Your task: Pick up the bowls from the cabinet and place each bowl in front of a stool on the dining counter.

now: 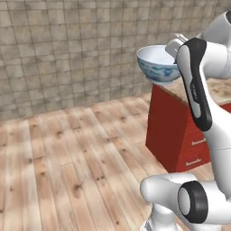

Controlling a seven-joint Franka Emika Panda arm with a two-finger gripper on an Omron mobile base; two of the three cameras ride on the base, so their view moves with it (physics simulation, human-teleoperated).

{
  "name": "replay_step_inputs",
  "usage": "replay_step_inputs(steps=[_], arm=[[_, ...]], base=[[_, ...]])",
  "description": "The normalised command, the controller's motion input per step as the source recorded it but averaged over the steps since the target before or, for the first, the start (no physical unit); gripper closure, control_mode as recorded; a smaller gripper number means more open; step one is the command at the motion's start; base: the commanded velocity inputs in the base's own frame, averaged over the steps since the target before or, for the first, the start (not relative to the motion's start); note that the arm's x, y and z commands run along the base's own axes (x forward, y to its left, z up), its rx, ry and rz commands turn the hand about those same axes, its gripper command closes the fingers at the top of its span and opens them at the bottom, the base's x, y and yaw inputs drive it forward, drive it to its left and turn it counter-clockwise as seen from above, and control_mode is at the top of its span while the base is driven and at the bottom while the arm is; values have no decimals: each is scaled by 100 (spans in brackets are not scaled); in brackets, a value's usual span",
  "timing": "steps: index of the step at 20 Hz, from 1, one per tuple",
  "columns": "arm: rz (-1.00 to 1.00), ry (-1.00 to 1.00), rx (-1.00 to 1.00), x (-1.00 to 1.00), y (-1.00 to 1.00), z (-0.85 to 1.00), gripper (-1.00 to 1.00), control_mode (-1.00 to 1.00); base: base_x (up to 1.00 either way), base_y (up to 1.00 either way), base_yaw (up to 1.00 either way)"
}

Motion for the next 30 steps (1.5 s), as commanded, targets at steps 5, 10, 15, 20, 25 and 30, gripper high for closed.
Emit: replay_step_inputs(steps=[5,10,15,20,25,30], arm=[[0,0,0,0,0,0,100,100],[0,0,0,0,0,0,100,100],[0,0,0,0,0,0,100,100],[0,0,0,0,0,0,100,100],[0,0,0,0,0,0,100,100],[0,0,0,0,0,0,100,100]], base=[[100,79,-23],[100,82,-12],[100,59,-19],[100,37,-40],[100,35,-47],[100,57,-51]])
